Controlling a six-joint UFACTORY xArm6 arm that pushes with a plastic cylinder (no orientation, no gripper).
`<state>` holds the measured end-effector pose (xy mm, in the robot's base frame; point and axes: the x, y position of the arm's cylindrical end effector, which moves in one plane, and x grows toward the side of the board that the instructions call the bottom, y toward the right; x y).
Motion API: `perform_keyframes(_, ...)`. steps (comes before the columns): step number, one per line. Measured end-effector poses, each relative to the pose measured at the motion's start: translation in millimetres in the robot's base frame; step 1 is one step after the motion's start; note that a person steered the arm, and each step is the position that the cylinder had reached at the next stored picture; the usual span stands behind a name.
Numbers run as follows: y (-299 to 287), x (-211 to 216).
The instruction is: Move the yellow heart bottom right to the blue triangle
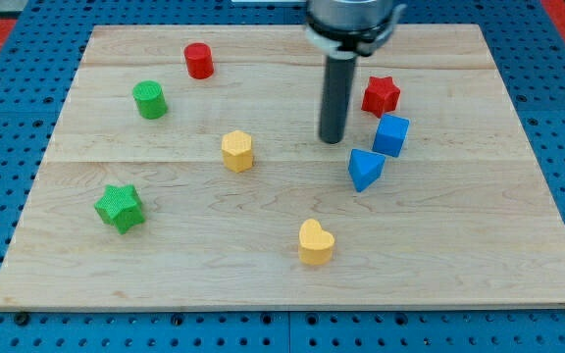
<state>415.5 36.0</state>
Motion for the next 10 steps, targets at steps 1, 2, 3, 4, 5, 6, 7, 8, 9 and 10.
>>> perform_keyframes(1,16,22)
perform_keyframes(2,37,25)
perform_keyframes(3,62,31)
perform_keyframes(4,58,42)
perform_keyframes(5,59,55)
perform_keyframes(6,-4,79)
perform_keyframes(7,-97,115)
perform_keyframes(8,-97,154)
perform_keyframes(9,-21,149)
perform_keyframes(10,28,137)
